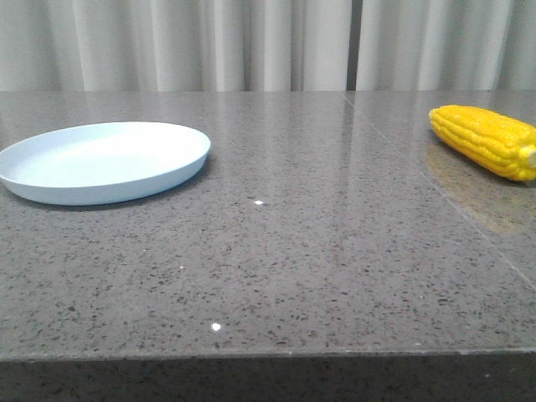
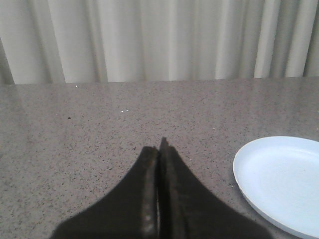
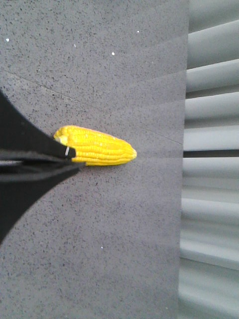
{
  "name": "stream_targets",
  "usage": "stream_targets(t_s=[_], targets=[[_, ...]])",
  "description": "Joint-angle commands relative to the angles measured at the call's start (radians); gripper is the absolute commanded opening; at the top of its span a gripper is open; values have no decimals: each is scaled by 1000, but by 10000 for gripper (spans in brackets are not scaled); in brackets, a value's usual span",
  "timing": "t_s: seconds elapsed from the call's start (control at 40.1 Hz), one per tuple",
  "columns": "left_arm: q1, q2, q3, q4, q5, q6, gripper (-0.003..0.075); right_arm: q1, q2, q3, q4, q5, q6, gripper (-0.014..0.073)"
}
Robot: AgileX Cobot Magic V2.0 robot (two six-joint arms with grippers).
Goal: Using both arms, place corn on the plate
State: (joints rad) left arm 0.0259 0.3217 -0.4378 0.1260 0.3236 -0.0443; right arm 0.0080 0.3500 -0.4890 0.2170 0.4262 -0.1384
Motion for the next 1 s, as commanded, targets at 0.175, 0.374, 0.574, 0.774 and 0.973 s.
stream_targets(t_s=[0.175,0.374,0.574,0.774,0.973], targets=[[4,15,-36,0,-80,-6,202,-6,16,-38,12,-81,-11,321],[4,15,-36,0,-81,-6,695,-6,16,-38,12,-120,-11,601],[4,15,-36,0,-98,-6,648,-6,16,-38,12,-119,-11,602],[-10,56,-44,-35,-117,-8,616,-6,16,-38,12,-119,-11,602],[-117,285,-163,-40,-103,-7,616,-6,16,-38,12,-119,-11,602]])
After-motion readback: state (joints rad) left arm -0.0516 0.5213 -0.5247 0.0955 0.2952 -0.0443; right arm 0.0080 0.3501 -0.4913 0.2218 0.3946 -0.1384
